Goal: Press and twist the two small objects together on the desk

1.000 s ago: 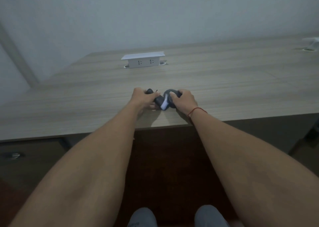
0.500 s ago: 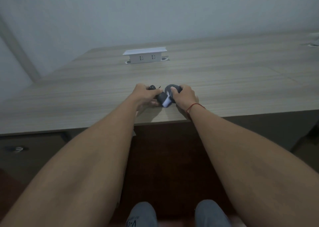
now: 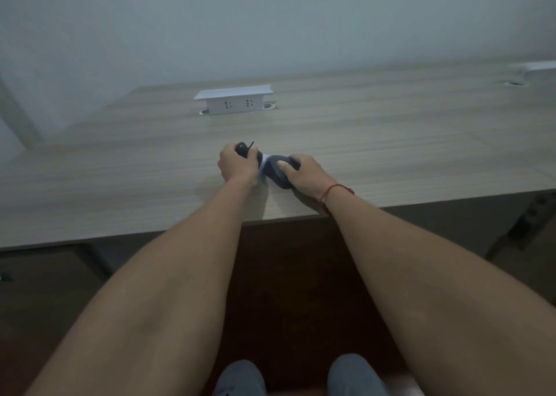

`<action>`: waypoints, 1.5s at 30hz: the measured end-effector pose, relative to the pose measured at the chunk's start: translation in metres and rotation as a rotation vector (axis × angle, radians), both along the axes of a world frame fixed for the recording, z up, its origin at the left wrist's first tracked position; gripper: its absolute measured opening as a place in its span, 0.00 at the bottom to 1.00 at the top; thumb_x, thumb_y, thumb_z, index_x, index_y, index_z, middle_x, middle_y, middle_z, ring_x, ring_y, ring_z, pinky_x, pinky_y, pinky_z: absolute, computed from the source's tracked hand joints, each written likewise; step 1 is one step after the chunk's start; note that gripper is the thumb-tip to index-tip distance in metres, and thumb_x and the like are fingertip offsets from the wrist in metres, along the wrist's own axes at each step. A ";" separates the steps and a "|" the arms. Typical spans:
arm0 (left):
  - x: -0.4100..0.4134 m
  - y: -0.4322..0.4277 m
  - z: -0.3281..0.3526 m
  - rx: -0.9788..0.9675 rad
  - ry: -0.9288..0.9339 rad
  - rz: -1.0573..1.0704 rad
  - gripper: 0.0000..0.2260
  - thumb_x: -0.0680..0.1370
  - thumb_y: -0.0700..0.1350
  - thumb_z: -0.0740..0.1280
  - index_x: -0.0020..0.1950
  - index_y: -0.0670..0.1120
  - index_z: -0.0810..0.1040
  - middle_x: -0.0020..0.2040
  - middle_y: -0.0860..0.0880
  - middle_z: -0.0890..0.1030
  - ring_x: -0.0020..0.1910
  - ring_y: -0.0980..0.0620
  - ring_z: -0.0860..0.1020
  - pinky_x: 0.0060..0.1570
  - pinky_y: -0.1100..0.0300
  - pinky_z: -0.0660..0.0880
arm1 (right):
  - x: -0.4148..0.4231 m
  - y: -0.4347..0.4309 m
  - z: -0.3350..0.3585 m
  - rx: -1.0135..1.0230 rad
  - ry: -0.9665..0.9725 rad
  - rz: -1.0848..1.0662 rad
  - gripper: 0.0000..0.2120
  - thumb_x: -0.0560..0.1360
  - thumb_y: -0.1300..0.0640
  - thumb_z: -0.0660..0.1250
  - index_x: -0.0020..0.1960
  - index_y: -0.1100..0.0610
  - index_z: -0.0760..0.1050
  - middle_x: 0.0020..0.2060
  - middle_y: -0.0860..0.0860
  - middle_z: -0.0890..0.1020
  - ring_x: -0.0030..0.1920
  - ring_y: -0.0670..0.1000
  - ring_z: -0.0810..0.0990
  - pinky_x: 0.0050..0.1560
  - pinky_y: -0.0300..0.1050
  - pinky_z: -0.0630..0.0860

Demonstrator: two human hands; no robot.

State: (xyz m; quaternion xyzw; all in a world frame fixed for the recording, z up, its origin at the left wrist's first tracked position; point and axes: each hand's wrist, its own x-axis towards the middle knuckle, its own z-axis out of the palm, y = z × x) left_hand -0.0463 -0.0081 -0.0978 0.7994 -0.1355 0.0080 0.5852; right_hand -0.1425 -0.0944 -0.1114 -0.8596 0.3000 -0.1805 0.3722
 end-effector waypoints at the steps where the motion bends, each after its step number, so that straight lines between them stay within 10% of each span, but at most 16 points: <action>1: 0.001 0.001 -0.002 -0.003 0.012 -0.013 0.15 0.76 0.47 0.69 0.59 0.40 0.77 0.59 0.41 0.80 0.59 0.43 0.78 0.60 0.54 0.75 | 0.000 -0.002 0.000 -0.001 0.006 0.009 0.20 0.79 0.46 0.59 0.63 0.57 0.75 0.59 0.56 0.81 0.60 0.58 0.78 0.65 0.56 0.72; 9: 0.013 0.036 0.002 -0.096 0.331 -0.372 0.16 0.76 0.41 0.71 0.60 0.35 0.73 0.57 0.38 0.77 0.55 0.40 0.80 0.29 0.59 0.82 | 0.004 0.001 -0.003 -0.031 0.050 -0.039 0.26 0.78 0.42 0.58 0.68 0.59 0.69 0.64 0.59 0.77 0.64 0.60 0.74 0.67 0.57 0.68; 14: 0.022 0.046 0.002 -0.031 0.100 -0.213 0.10 0.72 0.47 0.74 0.43 0.43 0.77 0.50 0.39 0.82 0.50 0.41 0.82 0.51 0.45 0.81 | -0.003 0.002 0.000 -0.051 0.073 -0.012 0.33 0.72 0.40 0.68 0.70 0.58 0.68 0.66 0.57 0.74 0.65 0.59 0.72 0.66 0.55 0.72; 22: 0.030 0.045 0.006 -0.096 0.046 -0.127 0.16 0.74 0.48 0.71 0.56 0.38 0.77 0.54 0.39 0.80 0.51 0.42 0.81 0.46 0.48 0.83 | -0.009 -0.004 0.019 -0.086 0.270 0.085 0.35 0.66 0.44 0.76 0.67 0.57 0.69 0.61 0.54 0.76 0.60 0.56 0.75 0.62 0.52 0.74; 27: 0.031 0.041 0.001 -0.062 0.017 -0.114 0.15 0.74 0.51 0.70 0.52 0.40 0.77 0.51 0.42 0.80 0.50 0.41 0.82 0.51 0.46 0.81 | -0.008 -0.008 0.027 0.032 0.189 0.114 0.30 0.73 0.65 0.66 0.73 0.55 0.65 0.67 0.58 0.73 0.59 0.57 0.76 0.58 0.50 0.77; 32: 0.028 0.034 0.001 -0.022 -0.017 -0.114 0.13 0.74 0.50 0.70 0.48 0.41 0.76 0.48 0.42 0.79 0.50 0.40 0.81 0.51 0.45 0.81 | -0.009 -0.013 0.015 0.045 0.091 0.021 0.31 0.74 0.70 0.58 0.76 0.54 0.62 0.74 0.57 0.66 0.74 0.58 0.65 0.74 0.52 0.64; 40: 0.019 0.032 -0.002 -0.052 0.019 -0.138 0.15 0.76 0.52 0.68 0.52 0.40 0.77 0.51 0.40 0.80 0.49 0.41 0.82 0.48 0.46 0.82 | -0.003 0.000 0.003 0.125 -0.104 -0.252 0.20 0.78 0.52 0.54 0.62 0.60 0.74 0.62 0.59 0.78 0.64 0.61 0.74 0.64 0.51 0.69; 45: 0.009 0.023 0.008 -0.168 0.050 -0.171 0.12 0.80 0.49 0.63 0.52 0.39 0.72 0.52 0.40 0.79 0.43 0.47 0.81 0.46 0.49 0.83 | -0.001 0.012 -0.006 -0.107 -0.036 -0.318 0.30 0.72 0.33 0.61 0.58 0.58 0.76 0.56 0.57 0.81 0.58 0.59 0.77 0.60 0.53 0.73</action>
